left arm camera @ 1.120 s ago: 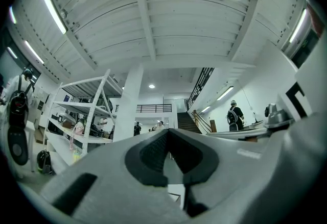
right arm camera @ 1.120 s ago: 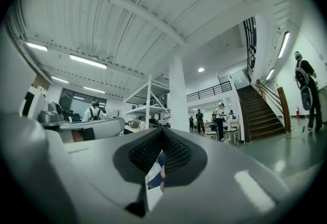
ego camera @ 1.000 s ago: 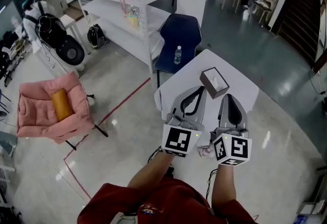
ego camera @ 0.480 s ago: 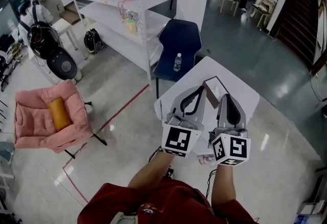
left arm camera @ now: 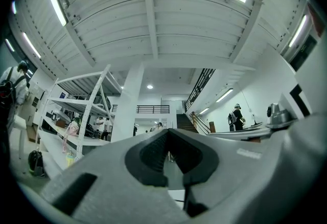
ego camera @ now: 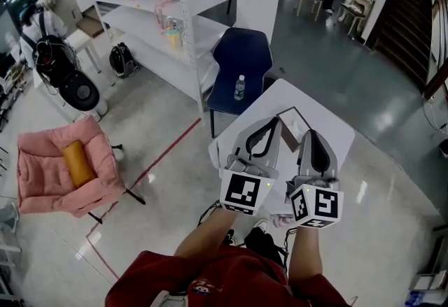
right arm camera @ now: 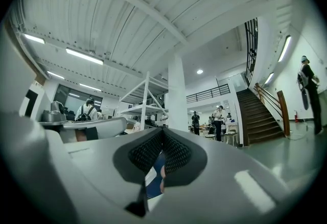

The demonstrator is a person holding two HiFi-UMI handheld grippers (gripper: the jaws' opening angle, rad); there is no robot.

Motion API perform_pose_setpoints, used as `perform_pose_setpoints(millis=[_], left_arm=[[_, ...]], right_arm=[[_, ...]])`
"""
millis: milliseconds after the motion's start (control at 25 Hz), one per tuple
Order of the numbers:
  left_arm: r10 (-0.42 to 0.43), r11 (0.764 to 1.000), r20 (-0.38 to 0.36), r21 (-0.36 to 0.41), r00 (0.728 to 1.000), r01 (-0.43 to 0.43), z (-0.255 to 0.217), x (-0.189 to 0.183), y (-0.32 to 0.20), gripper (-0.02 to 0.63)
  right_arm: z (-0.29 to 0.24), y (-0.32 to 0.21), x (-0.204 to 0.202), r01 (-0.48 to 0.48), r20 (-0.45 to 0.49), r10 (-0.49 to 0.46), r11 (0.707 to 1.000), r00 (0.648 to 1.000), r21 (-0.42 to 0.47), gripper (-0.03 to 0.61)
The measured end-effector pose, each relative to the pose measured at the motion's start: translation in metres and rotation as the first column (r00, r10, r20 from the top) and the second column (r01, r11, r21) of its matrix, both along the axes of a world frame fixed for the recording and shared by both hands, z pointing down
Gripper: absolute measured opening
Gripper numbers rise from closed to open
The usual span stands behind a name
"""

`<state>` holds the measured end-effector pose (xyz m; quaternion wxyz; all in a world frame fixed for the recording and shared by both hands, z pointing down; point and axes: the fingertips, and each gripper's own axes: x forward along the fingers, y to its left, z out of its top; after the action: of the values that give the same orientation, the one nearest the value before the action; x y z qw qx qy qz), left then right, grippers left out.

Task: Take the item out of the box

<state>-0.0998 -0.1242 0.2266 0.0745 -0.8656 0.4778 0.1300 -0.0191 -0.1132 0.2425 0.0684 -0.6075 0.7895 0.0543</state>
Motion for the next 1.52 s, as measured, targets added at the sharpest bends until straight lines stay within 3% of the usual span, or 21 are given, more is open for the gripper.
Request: perform_pose_setpoints(millis=[240,440,640,840,1120,1520], left_arm=[[0.008,0.999,0.003,0.033,1.000,-0.008,0.003,0.027,-0.035,0.002],[0.022,1.000,0.031,0.002,0.999,-0.022,0.010,0.061,-0.075,0.002],[0.023,0.999,0.025,0.045,0.999,-0.024,-0.002,0.098,-0.126,0.002],[0.030,1.000,0.030,0.005,0.999,-0.030,0.005,0.133,-0.169,0.002],[0.038,0.999,0.035,0.022,0.999,-0.039,-0.003,0.185,-0.213,0.002],[0.042,0.999,0.069,-0.021,0.997,-0.041,0.014,0.244,-0.260,0.002]], right_arm=[[0.009,-0.034,0.031,-0.020,0.016,0.019,1.000,1.000,0.002,0.002],[0.013,-0.076,0.066,-0.031,0.028,0.031,1.000,0.999,-0.003,0.002],[0.010,-0.127,0.101,-0.034,0.022,0.034,0.999,0.999,-0.009,0.002],[0.010,-0.167,0.137,-0.040,0.033,0.040,0.999,0.999,-0.011,0.002],[0.008,-0.211,0.188,-0.050,0.047,0.052,0.998,0.998,-0.024,0.002],[0.025,-0.258,0.247,-0.054,0.078,0.058,0.997,0.995,-0.050,0.002]])
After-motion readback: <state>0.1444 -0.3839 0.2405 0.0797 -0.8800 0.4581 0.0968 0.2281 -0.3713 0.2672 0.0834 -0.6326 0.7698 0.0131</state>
